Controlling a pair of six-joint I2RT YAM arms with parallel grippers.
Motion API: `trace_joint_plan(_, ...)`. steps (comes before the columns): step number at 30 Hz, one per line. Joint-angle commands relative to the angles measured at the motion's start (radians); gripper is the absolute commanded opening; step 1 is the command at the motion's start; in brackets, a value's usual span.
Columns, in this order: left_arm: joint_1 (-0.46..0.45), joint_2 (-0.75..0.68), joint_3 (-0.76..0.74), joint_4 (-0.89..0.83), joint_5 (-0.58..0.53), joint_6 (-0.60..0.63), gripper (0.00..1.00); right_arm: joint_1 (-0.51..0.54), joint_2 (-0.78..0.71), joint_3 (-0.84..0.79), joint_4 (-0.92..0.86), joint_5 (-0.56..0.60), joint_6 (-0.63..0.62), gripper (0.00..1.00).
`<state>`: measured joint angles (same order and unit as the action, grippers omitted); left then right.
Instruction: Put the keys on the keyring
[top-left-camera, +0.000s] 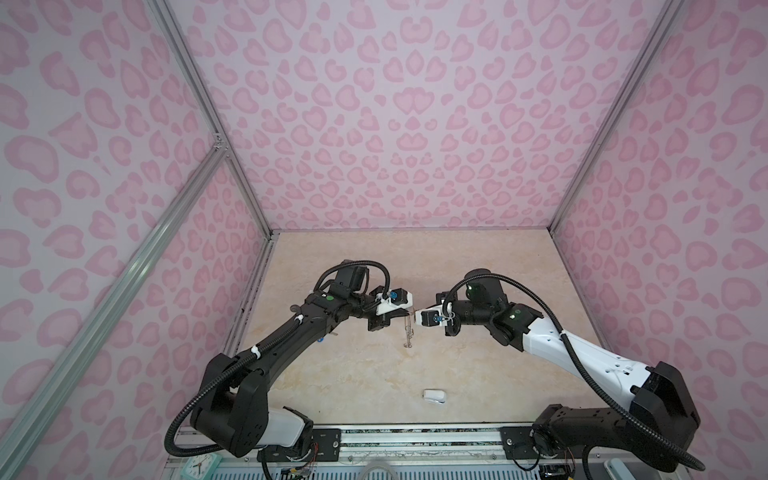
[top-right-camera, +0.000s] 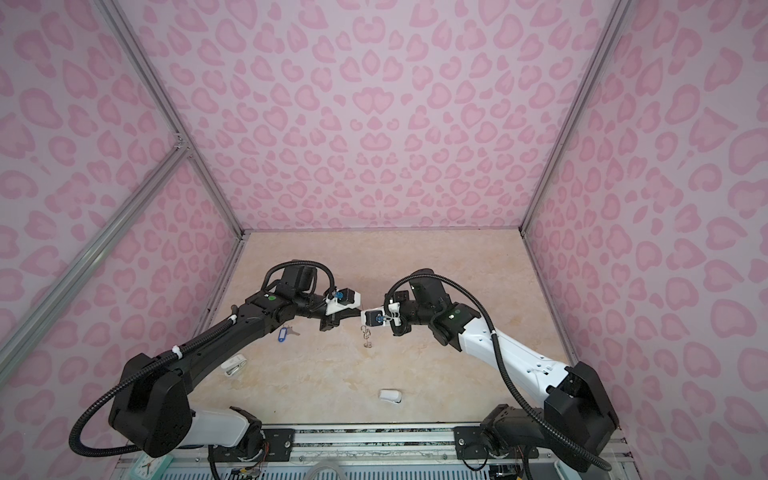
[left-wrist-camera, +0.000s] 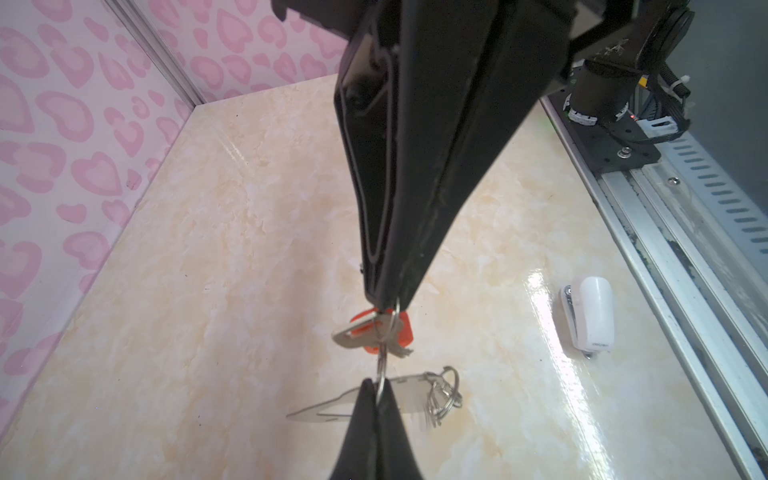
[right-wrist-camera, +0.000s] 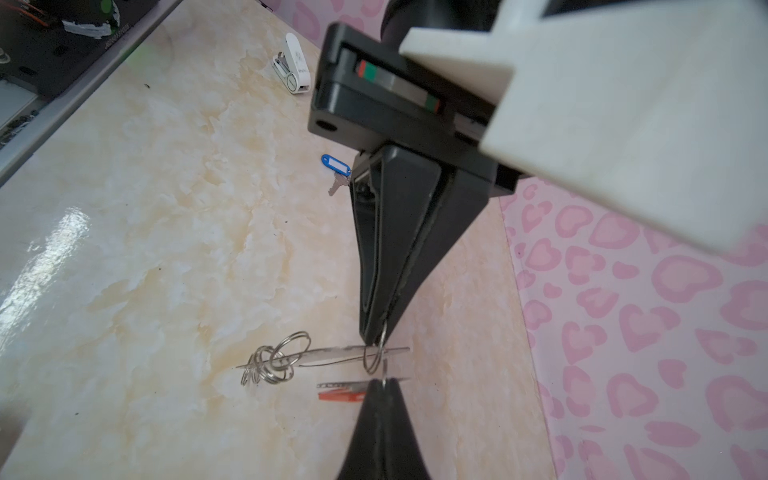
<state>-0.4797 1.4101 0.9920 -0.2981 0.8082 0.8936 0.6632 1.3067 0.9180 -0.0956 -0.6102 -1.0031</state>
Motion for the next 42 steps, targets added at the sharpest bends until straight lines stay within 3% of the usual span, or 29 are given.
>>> trace_joint_plan(1,-0.005,-0.002,0.001,0.008,0.023,0.02,0.03,0.006,-0.001,-0.001,0.003,-0.009,-0.011,0.0)
trace_joint_plan(15,-0.019,-0.024,-0.01,0.019,0.001,0.038,0.03,0.024,0.004,0.007,-0.054,0.018,-0.054,0.0)
trace_joint_plan(22,-0.026,-0.021,-0.008,0.005,0.002,0.05,0.03,0.024,0.0,-0.008,0.009,0.064,-0.021,0.0)
trace_joint_plan(32,-0.031,-0.02,-0.009,0.008,-0.007,0.048,0.03,0.024,-0.003,0.002,-0.041,0.017,-0.061,0.0)
trace_joint_plan(42,-0.031,-0.027,-0.007,0.029,0.008,0.025,0.03,0.049,-0.008,0.016,-0.156,0.043,-0.127,0.0)
